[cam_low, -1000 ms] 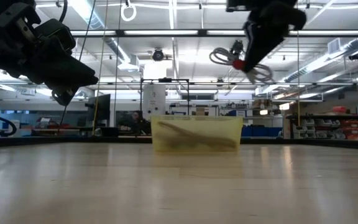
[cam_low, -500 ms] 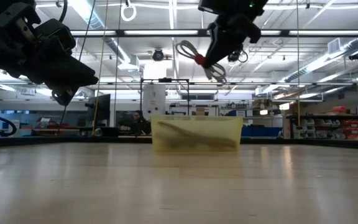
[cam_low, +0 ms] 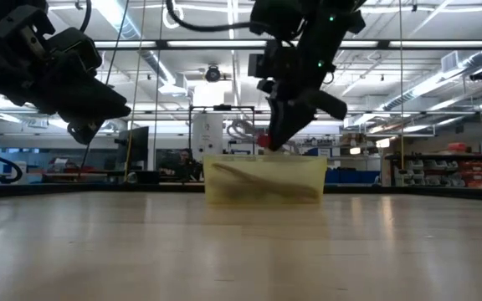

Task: Pick and place USB-C Cables
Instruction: Put the white cable charger into the yellow bin

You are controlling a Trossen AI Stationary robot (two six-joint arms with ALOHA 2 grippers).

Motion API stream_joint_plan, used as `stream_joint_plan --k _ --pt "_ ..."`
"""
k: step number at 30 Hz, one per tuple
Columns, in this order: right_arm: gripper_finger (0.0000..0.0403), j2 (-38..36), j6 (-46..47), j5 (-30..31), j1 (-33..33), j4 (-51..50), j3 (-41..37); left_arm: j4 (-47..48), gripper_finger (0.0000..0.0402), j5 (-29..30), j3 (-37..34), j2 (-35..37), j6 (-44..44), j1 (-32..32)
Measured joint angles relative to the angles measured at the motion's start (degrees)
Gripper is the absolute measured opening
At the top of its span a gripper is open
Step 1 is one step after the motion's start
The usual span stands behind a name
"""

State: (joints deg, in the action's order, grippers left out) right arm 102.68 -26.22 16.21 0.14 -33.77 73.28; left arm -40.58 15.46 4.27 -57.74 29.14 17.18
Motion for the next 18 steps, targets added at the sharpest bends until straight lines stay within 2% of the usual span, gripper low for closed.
stream_joint_plan --k 7,18 --pt "0.0044 3.0 -0.4 -0.4 0.2 1.3 0.0 0.2 0.0085 0.0 0.0 0.0 -0.2 0.1" --pt "0.0111 2.3 -0.5 3.0 1.9 3.6 0.0 0.3 0.0085 0.0 0.0 0.0 -0.2 0.1"
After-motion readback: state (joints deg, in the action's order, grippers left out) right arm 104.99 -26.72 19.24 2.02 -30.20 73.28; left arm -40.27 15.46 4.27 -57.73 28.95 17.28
